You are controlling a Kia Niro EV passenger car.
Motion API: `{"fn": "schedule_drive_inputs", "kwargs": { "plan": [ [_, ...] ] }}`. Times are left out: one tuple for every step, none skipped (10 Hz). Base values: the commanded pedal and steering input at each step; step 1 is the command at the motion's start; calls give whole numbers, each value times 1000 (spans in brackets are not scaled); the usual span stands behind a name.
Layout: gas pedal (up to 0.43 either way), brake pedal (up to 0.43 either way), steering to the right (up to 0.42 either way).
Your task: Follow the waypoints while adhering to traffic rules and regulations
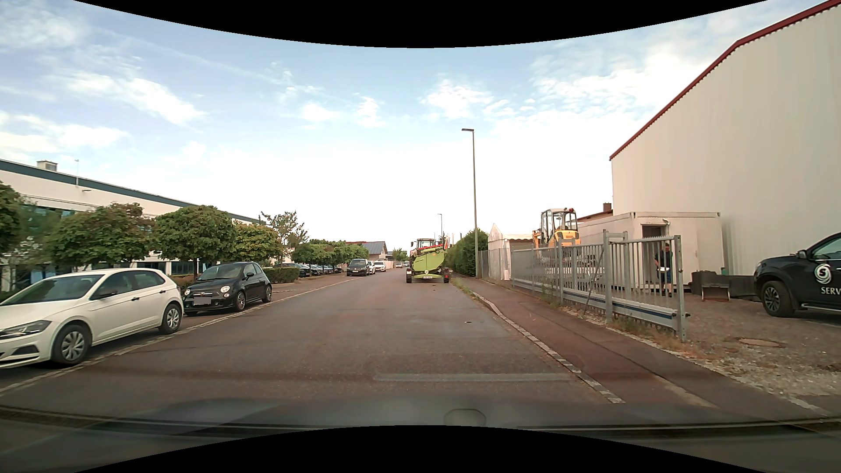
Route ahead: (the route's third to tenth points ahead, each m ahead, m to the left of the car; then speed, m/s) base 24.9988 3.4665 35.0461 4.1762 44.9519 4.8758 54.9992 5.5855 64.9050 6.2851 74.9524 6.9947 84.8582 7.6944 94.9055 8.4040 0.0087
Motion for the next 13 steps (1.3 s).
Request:
{"fn": "schedule_drive_inputs", "kwargs": {
  "plan": [
    [0, 238, -5],
    [0, 238, -5],
    [0, 238, -5],
    [0, 238, -5],
    [0, 238, -5],
    [0, 244, -5],
    [0, 244, -5],
    [0, 244, -5],
    [0, 244, -5],
    [0, 244, -5],
    [0, 244, -5],
    [0, 244, -5],
    [0, 244, -5]
  ]
}}
